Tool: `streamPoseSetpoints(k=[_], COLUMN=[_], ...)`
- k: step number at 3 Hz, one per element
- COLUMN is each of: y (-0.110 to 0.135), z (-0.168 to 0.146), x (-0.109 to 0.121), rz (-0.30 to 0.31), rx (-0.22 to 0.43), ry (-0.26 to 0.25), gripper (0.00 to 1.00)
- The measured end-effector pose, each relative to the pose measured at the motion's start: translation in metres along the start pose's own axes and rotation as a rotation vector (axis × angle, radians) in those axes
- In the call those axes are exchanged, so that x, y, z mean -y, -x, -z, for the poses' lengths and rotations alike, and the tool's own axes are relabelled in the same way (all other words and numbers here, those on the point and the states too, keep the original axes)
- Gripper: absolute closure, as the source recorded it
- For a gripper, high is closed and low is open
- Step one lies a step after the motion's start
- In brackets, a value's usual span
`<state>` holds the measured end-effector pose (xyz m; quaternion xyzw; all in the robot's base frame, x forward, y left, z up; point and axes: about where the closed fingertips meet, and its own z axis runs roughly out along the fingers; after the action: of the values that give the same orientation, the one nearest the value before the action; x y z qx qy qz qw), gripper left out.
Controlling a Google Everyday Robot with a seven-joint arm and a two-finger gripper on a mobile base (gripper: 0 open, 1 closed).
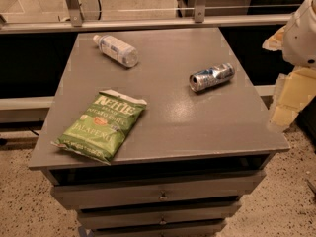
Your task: Pick redbull can
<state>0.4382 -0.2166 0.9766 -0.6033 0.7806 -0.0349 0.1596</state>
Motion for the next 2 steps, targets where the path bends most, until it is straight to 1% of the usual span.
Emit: streamPoseSetpoints(k=[1,2], y=[0.000,0.003], z=[0.000,-0.012], x=[0.000,0.013], rz=[0.000,0.009], rx=[0.000,0.023], ry=[0.000,-0.003], gripper=[0.00,0.00])
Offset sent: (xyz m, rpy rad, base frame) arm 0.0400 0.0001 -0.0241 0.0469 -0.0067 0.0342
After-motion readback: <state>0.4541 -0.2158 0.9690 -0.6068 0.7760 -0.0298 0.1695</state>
